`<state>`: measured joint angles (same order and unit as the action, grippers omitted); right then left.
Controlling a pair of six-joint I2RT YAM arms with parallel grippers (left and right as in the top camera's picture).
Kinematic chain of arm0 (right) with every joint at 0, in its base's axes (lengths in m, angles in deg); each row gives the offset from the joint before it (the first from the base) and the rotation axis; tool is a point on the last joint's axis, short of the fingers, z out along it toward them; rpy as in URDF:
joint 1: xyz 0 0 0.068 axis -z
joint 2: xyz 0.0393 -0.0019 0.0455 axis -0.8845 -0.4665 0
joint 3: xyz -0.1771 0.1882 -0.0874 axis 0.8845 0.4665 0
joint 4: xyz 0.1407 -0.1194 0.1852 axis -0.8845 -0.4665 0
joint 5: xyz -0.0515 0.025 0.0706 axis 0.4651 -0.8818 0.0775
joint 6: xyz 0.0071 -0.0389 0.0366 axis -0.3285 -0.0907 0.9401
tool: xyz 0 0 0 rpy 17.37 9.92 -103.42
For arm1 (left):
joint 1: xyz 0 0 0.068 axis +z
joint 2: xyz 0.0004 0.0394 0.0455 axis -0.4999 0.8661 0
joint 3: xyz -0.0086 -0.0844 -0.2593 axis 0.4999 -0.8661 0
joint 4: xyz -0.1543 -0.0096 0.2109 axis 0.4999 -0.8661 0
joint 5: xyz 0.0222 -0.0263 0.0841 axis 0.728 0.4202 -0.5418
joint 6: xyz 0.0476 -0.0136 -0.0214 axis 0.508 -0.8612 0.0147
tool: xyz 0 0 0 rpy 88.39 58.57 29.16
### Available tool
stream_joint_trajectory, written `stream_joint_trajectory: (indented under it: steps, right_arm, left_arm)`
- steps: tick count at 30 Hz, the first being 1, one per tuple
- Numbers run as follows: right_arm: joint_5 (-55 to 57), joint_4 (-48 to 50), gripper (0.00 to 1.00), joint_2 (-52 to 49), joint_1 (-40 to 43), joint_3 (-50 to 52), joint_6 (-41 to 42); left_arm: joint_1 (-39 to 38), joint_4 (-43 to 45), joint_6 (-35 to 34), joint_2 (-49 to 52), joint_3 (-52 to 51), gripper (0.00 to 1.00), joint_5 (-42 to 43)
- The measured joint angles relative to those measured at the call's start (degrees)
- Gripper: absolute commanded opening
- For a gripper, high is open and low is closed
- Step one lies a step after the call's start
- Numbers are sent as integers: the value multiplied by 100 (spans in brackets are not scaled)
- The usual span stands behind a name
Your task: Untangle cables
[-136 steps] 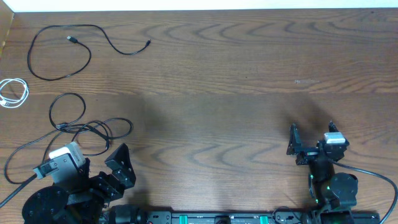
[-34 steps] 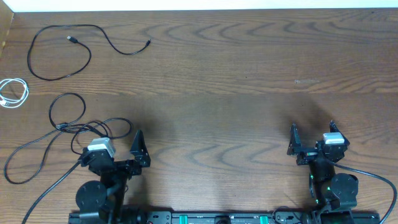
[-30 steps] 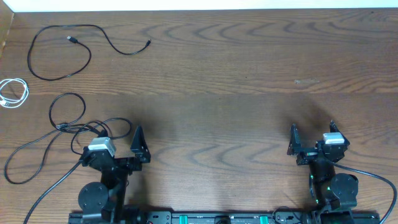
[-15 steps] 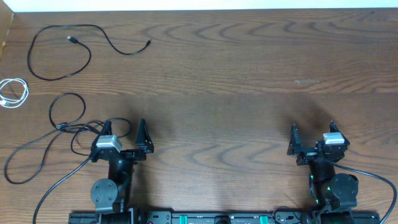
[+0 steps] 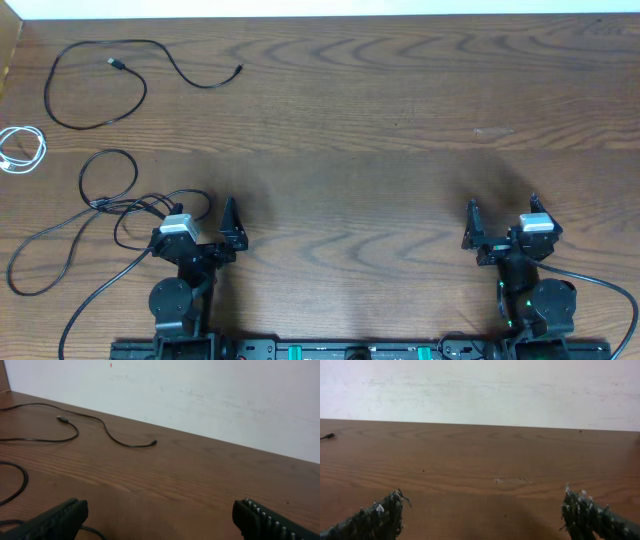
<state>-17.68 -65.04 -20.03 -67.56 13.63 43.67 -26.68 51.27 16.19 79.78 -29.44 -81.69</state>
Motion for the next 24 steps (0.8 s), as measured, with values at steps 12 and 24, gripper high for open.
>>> stream_joint_trajectory:
  steps: [12,24]
  right_arm:
    - [0,0,99,2,0,0,0]
    - [0,0,99,0,0,0,0]
  left_arm:
    - [-114,-9,645,0,7,97,4]
    - [-114,-11,1003,0,7,97,2]
